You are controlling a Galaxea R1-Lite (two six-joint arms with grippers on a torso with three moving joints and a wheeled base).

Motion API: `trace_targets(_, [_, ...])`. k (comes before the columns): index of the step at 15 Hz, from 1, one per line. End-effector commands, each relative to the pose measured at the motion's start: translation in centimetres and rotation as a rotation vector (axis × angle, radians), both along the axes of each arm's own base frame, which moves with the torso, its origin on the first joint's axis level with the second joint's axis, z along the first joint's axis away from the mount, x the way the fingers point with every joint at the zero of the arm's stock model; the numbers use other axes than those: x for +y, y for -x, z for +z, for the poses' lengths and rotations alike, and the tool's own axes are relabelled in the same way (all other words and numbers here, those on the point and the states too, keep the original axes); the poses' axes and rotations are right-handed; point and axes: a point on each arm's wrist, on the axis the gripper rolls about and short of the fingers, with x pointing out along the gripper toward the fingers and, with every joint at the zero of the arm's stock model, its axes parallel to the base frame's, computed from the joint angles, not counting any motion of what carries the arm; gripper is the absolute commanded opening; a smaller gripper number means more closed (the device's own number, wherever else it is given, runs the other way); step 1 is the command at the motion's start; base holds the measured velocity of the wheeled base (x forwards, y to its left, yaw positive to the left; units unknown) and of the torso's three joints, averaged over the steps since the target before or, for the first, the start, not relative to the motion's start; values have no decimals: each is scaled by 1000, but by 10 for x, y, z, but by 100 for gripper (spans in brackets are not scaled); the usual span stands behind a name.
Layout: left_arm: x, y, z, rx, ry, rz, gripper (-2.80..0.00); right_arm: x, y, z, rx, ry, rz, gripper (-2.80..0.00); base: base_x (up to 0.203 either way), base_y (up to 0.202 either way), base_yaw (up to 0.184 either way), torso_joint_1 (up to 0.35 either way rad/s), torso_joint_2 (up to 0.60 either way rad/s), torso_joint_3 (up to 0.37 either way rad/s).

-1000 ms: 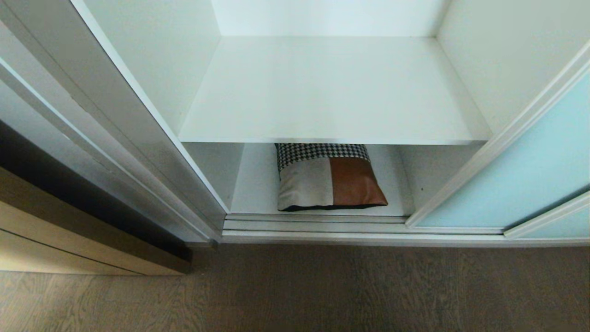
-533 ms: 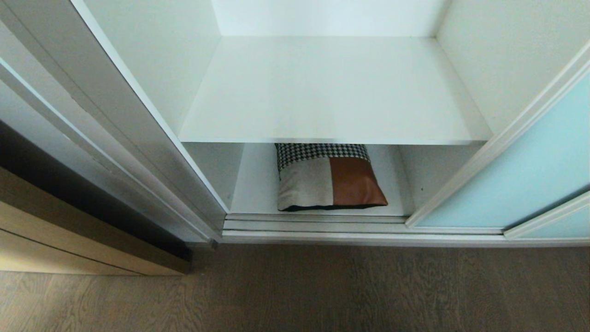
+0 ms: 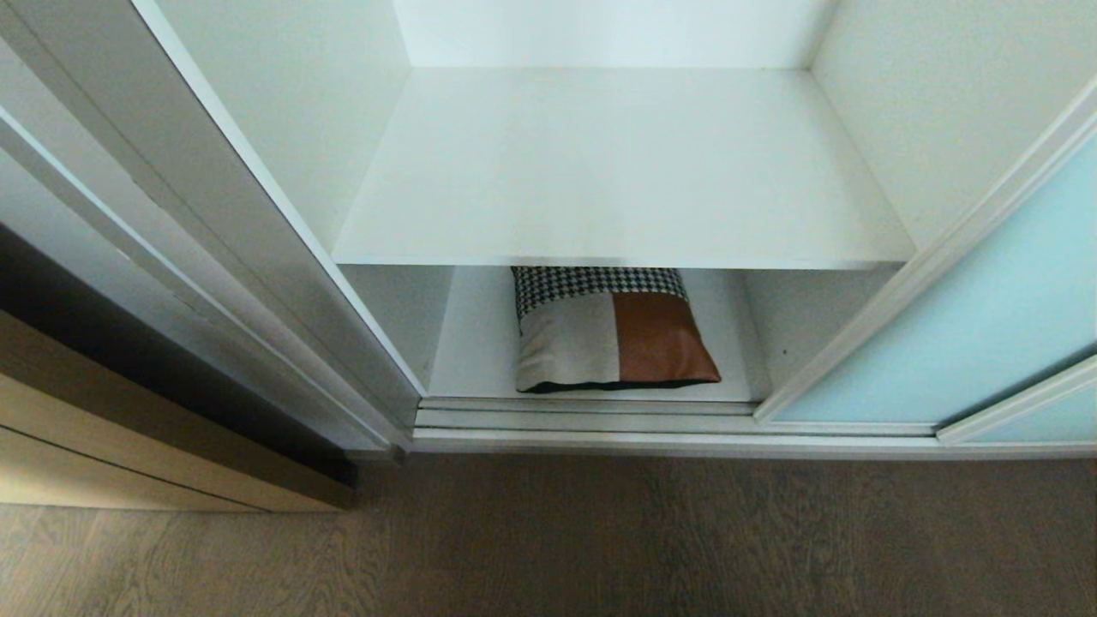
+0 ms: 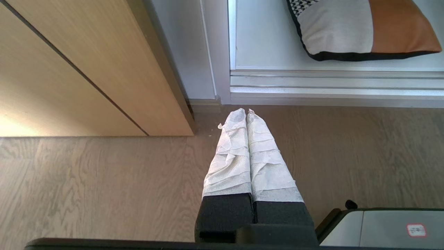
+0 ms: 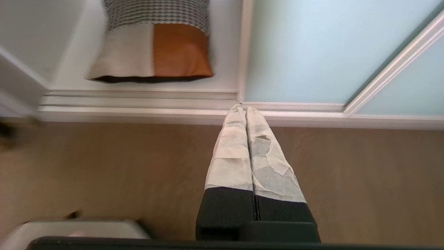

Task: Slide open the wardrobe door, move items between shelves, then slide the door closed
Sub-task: Open the door, then place the pillow on the higher shelf

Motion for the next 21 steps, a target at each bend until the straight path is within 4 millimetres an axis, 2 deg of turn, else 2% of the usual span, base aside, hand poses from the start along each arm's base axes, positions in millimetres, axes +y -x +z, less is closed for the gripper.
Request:
trace_targets(1, [0,0,0,3,0,1,-280,1,0,13,109,-15,56,-280,0,0,0,0,0,0])
trace_targets(5, [0,0,0,4,-1,0,-280,4,-33,27,304,-42,193,-280,0,0,0,0,0,0])
trace_targets(8, [0,0,0,3,-1,0,-280,8,-71,40,490,-100,353,-280,0,0,0,0,0,0])
trace_targets(10, [0,0,0,3,-1,1,-280,10,-103,38,645,-152,425,-280,0,0,0,0,0,0])
trace_targets(13, [0,0,0,3,0,1,-280,12,-155,25,802,-214,458,-280,0,0,0,0,0,0])
trace_targets(16, [0,0,0,2,-1,1,-280,20,-207,7,852,-226,501,-280,0,0,0,0,0,0])
trace_targets(21, [0,0,0,2,-1,0,-280,36,-265,-38,880,-208,545,-280,0,0,0,0,0,0])
